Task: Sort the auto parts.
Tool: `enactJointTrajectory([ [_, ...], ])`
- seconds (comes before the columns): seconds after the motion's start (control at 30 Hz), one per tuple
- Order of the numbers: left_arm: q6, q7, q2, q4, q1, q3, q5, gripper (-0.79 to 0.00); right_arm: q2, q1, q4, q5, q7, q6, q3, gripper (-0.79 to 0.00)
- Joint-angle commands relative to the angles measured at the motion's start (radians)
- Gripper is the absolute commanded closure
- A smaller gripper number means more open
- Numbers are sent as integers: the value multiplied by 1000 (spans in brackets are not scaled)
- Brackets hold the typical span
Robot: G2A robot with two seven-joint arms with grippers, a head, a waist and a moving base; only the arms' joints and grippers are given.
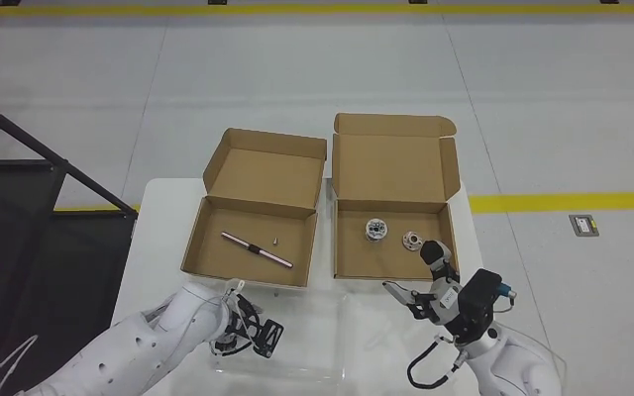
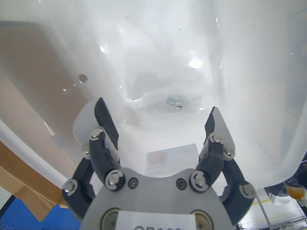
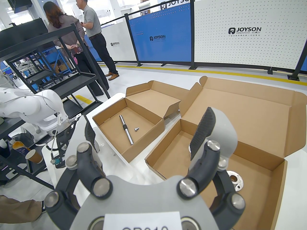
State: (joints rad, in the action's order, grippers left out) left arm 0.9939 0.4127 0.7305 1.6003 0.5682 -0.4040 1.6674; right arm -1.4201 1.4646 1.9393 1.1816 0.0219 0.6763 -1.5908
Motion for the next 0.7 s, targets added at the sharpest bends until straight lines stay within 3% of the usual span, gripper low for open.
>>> enactJointTrajectory([
  [0.0, -3, 33, 5, 0, 8, -6, -17, -336, 0, 0, 0, 0, 0, 0, 0, -785],
  [0.67, 9, 239, 52, -30, 23, -35, -230, -397, 0, 0, 0, 0, 0, 0, 0, -785],
])
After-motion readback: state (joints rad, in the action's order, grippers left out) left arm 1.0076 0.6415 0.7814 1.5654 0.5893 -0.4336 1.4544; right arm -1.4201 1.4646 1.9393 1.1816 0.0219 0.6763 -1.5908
